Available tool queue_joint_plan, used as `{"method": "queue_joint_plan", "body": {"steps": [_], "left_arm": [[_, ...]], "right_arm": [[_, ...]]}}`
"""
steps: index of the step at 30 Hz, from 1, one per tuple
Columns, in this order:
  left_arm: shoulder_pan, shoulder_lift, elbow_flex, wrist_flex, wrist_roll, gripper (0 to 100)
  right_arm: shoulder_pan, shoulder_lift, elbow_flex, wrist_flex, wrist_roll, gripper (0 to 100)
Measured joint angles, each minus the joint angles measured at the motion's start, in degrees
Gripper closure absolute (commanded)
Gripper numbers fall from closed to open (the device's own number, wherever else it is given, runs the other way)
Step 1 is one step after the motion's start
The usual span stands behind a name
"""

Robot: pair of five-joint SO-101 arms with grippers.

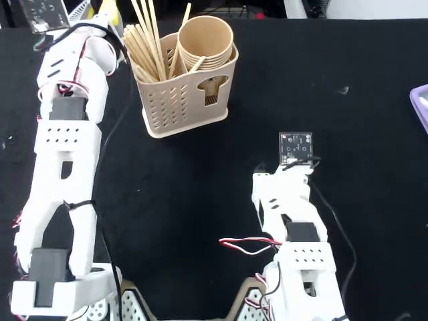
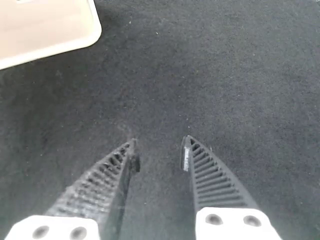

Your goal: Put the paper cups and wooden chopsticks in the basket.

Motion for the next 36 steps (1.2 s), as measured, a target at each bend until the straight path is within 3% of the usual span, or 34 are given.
{"method": "queue_joint_plan", "body": {"steps": [9,15,24,30,36], "left_arm": [[-0.7,-17.7,-2.4,22.3,-0.1,88],[-1.0,-33.0,6.1,33.4,-0.2,88],[-1.0,-59.7,32.9,30.7,-0.8,88],[-1.0,-76.0,50.5,25.2,-10.6,88],[-1.0,-78.2,52.8,28.5,-11.2,88]], "right_arm": [[0.0,0.0,0.0,0.0,0.0,84.9],[0.0,0.0,0.0,0.0,0.0,85.0],[0.0,0.0,0.0,0.0,0.0,85.0],[0.0,0.0,0.0,0.0,0.0,85.0],[0.0,0.0,0.0,0.0,0.0,85.0]]}}
